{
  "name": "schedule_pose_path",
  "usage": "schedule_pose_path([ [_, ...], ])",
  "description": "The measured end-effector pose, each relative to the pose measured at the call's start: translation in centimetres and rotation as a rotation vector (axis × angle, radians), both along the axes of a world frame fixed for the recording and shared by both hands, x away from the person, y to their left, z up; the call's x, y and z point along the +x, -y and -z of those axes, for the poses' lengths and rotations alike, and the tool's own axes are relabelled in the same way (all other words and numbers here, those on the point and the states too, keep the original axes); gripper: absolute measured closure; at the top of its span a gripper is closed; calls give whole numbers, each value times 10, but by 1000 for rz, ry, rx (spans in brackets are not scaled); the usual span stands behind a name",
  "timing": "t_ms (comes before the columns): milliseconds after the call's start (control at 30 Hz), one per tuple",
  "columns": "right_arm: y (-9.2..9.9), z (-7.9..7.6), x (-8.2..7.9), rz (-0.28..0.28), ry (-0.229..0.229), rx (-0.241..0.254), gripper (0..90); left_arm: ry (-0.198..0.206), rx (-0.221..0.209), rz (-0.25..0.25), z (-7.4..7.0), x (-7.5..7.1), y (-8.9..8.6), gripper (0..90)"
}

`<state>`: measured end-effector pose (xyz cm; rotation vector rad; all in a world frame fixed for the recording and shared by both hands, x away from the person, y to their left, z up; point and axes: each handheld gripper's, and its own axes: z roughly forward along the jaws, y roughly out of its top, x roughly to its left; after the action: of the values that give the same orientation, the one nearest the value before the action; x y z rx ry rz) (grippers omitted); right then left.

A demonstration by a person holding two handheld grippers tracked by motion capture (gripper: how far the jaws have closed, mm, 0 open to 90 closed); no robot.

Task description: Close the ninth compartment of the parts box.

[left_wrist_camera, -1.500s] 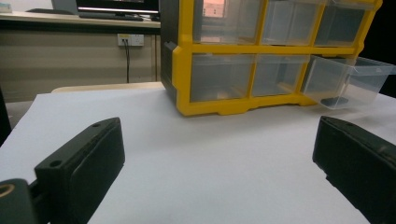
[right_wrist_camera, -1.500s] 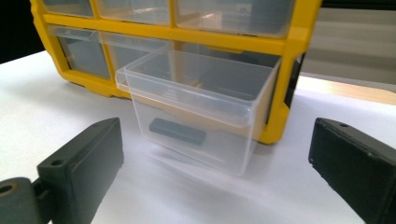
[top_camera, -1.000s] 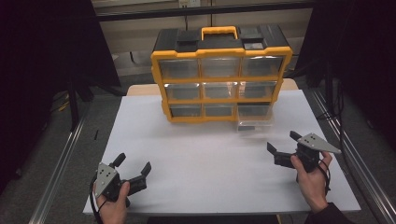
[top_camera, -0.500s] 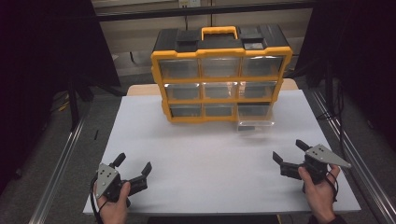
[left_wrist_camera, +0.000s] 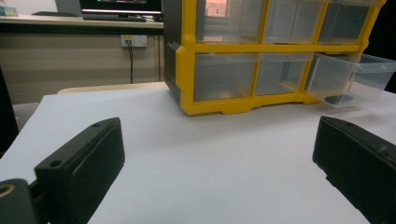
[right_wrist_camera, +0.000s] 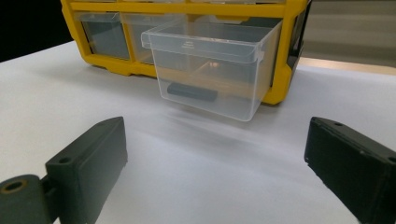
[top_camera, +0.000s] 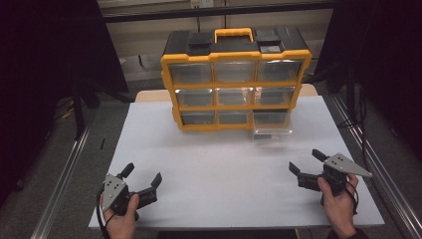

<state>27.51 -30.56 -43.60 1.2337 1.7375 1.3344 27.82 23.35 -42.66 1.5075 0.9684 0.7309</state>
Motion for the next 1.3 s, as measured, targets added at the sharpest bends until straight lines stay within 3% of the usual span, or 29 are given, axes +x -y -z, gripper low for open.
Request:
schedule_pose_path([
  [400,-6,3,9,-87,-22,9,35,-1,-13,5,0,1,-1,23],
  [700,-11,3,13,-143,18,11,18,8,-12,3,-2,0,0,23],
  [1100,-29,3,24,-249,27,-4,14,11,-6,16,-2,0,3,23],
  [1300,-32,1,27,-269,39,7,14,5,9,17,-1,0,2,23],
])
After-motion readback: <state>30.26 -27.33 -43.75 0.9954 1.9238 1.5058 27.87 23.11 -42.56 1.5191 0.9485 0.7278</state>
